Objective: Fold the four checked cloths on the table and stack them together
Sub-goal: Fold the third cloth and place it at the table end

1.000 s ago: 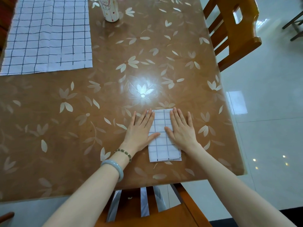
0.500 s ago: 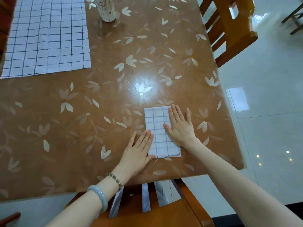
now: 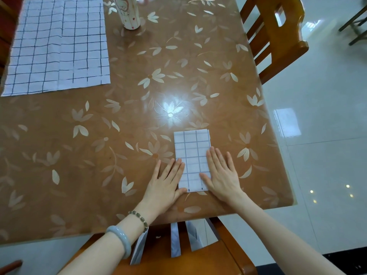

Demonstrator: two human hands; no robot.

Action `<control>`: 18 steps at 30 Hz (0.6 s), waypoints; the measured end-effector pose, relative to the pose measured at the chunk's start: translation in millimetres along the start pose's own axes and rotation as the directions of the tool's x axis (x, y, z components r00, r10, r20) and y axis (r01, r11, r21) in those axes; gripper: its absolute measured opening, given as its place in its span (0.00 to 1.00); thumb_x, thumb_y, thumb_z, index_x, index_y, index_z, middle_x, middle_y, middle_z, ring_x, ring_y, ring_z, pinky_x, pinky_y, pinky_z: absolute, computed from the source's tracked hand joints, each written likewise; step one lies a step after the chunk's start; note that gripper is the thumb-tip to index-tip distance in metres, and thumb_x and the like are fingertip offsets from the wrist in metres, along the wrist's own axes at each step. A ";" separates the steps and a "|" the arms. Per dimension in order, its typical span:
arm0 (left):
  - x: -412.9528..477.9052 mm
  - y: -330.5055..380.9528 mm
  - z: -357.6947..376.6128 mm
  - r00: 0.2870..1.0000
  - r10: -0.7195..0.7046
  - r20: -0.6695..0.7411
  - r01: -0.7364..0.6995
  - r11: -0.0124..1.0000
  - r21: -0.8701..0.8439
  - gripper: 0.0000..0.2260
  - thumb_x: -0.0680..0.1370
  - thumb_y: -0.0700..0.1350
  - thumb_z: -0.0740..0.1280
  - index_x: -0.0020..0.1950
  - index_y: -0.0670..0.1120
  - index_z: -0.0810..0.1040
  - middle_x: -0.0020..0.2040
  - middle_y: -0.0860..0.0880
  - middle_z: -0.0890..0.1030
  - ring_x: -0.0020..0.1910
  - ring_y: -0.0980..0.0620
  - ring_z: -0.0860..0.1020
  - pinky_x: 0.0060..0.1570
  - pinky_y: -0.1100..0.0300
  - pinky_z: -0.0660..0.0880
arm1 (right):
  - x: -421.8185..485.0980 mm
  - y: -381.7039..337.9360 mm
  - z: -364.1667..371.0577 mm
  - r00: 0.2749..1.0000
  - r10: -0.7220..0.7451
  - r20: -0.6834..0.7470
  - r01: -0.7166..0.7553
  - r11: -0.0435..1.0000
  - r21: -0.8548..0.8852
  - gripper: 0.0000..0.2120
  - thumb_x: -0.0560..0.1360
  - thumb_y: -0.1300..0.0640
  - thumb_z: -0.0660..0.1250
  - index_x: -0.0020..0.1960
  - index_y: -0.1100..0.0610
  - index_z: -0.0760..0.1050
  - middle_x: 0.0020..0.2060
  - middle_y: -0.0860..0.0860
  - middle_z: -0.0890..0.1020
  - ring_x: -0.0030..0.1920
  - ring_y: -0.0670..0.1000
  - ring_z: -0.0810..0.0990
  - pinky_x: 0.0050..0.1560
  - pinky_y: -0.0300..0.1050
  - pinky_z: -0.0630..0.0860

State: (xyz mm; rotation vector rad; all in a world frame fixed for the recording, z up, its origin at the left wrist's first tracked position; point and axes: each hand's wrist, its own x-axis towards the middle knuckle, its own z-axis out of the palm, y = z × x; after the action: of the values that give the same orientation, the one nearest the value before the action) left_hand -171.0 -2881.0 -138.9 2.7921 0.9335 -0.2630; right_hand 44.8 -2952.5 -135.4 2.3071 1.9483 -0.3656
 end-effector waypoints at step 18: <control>8.4 -10.2 -9.0 1.000 0.011 0.009 -0.011 1.000 -0.012 0.35 0.75 0.68 0.53 0.74 0.46 0.64 0.74 0.48 0.67 0.75 0.44 0.55 0.71 0.41 0.49 | 32.1 -0.4 -19.5 0.983 -0.136 0.122 0.136 0.991 0.010 0.34 0.80 0.38 0.37 0.74 0.62 0.57 0.73 0.57 0.63 0.74 0.55 0.59 0.71 0.57 0.49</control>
State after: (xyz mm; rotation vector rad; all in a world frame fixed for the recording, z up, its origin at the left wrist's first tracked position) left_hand -169.6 -2866.1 -133.3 2.7820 0.9139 -0.2671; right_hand 51.7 -2917.2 -124.4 2.1039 2.0502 -0.5076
